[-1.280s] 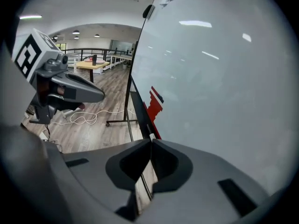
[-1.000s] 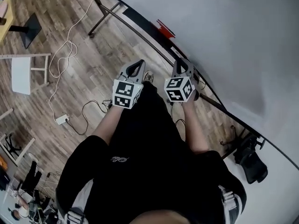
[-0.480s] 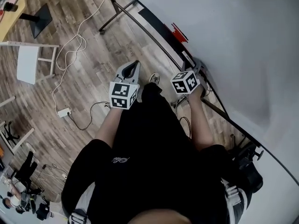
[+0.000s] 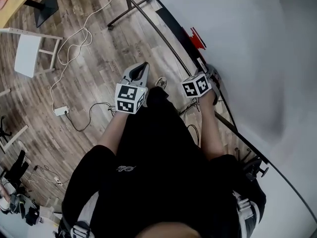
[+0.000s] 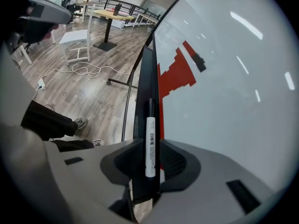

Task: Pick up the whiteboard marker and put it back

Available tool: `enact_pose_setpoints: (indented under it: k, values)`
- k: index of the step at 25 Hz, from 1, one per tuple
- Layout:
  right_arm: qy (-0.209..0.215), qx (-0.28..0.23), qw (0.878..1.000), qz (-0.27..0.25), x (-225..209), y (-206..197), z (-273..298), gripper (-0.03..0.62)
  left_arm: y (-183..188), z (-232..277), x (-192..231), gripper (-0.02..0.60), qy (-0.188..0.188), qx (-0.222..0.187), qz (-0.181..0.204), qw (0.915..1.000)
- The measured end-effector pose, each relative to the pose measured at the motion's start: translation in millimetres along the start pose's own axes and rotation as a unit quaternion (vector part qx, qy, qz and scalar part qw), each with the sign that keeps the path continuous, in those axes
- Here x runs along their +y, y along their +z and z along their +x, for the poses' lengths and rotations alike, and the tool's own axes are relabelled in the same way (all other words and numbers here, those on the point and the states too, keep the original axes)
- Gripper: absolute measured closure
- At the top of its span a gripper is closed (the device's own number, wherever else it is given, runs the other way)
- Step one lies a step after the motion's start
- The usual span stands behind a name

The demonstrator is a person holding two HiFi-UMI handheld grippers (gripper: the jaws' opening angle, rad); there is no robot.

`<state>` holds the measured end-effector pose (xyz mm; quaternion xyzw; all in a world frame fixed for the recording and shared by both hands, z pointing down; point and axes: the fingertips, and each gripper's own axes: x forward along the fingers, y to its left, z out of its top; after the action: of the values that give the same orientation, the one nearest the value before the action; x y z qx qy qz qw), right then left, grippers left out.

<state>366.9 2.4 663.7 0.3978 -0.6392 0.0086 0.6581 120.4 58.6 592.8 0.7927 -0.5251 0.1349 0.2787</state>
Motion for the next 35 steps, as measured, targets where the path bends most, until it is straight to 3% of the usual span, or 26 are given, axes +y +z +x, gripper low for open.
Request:
enact_pose_setpoints:
  k: [17,22,35]
  values:
    - [0.01,0.031,0.999,-0.001,-2.2,-0.6,9.1,0.546,2.6,5.7,7.2,0.574,0.002,-0.005,-0.011,0.9999]
    - [0.017,0.014,0.999,0.029,2.6,0.3,8.4,0.546,2.4,7.9,-4.7,0.574,-0.017,0.002,-0.008,0.9998]
    - [0.004,-0.07,0.997,0.036,-0.9,-3.4,-17.3,0.539,8.7,13.7,-29.2,0.574,-0.053,0.014,0.028,0.9981]
